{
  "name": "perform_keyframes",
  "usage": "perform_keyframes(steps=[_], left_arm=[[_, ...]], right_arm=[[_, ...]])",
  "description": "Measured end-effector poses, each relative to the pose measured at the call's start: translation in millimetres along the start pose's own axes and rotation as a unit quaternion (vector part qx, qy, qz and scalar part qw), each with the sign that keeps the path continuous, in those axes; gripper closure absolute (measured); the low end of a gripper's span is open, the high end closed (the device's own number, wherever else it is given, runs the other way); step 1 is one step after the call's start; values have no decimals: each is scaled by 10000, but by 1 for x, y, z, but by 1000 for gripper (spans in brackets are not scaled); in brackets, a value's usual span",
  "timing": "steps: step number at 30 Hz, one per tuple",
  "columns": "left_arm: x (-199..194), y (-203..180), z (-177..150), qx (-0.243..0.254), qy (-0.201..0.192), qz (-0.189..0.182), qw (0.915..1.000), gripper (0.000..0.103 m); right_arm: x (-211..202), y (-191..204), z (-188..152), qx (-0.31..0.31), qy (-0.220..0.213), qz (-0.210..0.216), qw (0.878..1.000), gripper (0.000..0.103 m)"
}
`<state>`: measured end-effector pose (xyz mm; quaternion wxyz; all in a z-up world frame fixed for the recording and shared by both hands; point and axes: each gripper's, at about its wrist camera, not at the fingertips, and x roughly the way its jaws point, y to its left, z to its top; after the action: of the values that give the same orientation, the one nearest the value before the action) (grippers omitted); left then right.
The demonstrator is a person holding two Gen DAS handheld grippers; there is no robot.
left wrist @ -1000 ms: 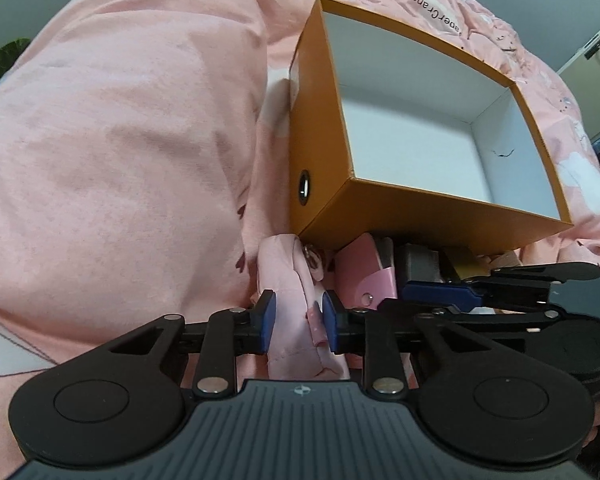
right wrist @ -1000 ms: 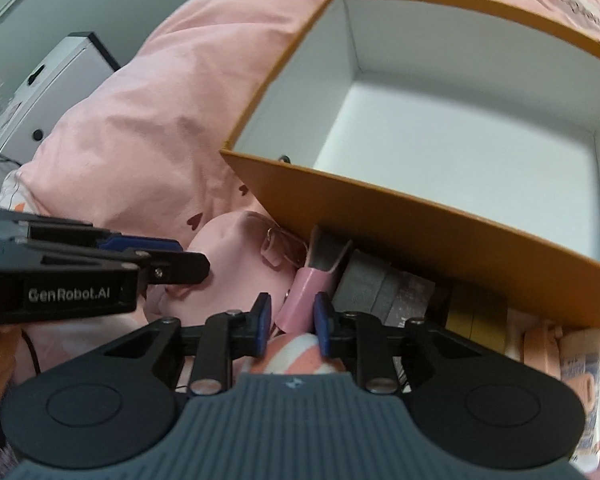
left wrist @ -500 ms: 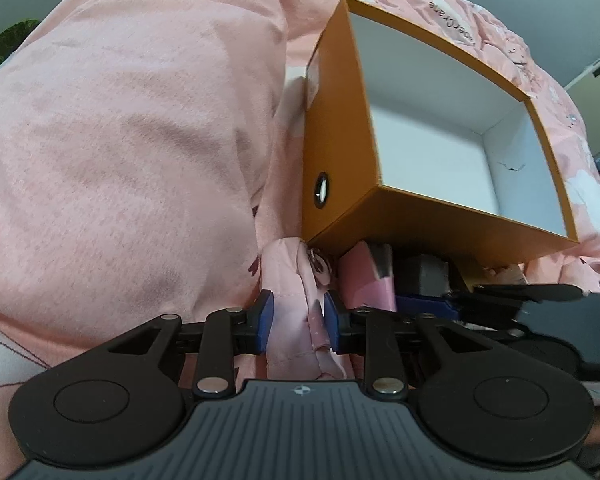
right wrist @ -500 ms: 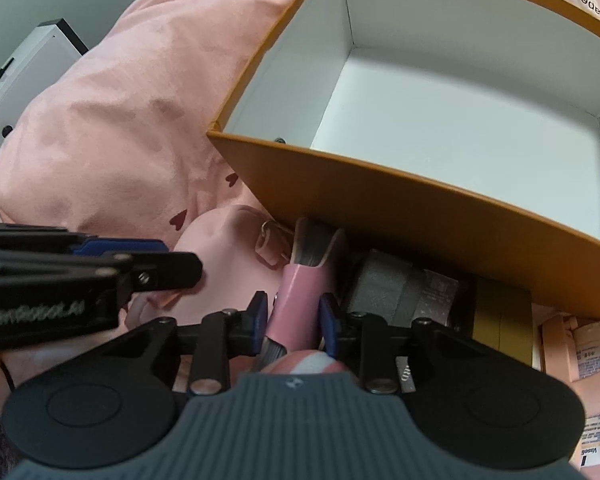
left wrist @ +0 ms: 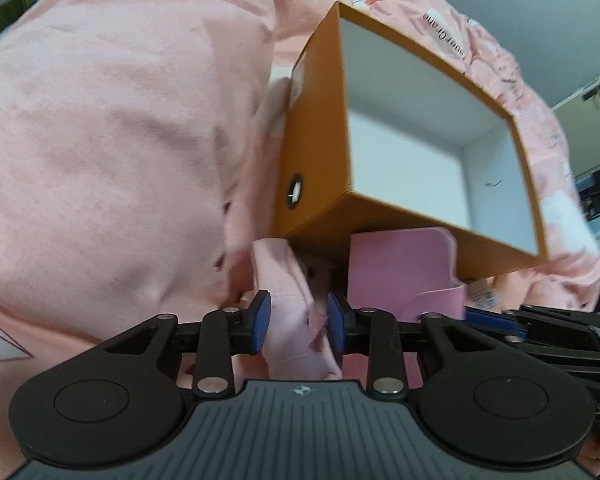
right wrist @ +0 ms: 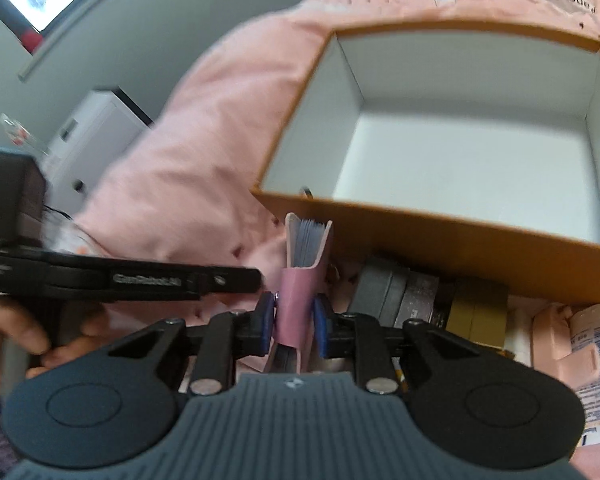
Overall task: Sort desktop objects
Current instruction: 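Lift the pink pouch with the left tool while the right tool lifts the pink wallet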
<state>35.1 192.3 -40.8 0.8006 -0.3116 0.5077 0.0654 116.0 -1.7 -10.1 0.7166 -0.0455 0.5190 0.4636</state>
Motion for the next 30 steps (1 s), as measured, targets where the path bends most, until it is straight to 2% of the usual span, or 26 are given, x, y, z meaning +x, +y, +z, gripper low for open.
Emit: perform_keyframes(steps=[6, 11, 12, 15, 17, 18, 22, 25, 27, 30], left_arm=[[11, -6, 3, -96, 75, 109, 9999, 67], [7, 2, 4, -620, 136, -226, 9977, 67], [5, 0, 5, -572, 98, -134, 9982, 67], [6, -10, 5, -236, -70, 579, 9980, 67], [9, -12, 4, -236, 39, 493, 9985, 67], [10, -13, 3, -235, 45, 504, 9984, 67], [7, -20, 3, 33, -134, 1075, 9941, 67], [13, -16, 8, -100, 65, 839, 9964, 63], [18, -15, 11, -62, 156, 801, 9966, 55], [30, -15, 11, -58, 414, 824, 9957, 55]], right_arm=[[-47, 4, 10, -4, -575, 362, 9977, 82], [-77, 5, 12, -143, -1048, 231, 9941, 83], [-83, 3, 14, -153, -1152, 209, 9930, 83], [-89, -6, 22, -121, -1347, 63, 9908, 83], [-88, -16, 29, -95, -1423, -128, 9897, 83], [-87, -19, 31, -78, -1423, -213, 9896, 83], [-76, -34, 31, 24, -1229, -221, 9922, 83], [-76, -40, 28, -1, -1134, -156, 9934, 83], [-77, -39, 29, -181, -997, -173, 9947, 83], [-78, -36, 28, -506, -745, -247, 9956, 82]])
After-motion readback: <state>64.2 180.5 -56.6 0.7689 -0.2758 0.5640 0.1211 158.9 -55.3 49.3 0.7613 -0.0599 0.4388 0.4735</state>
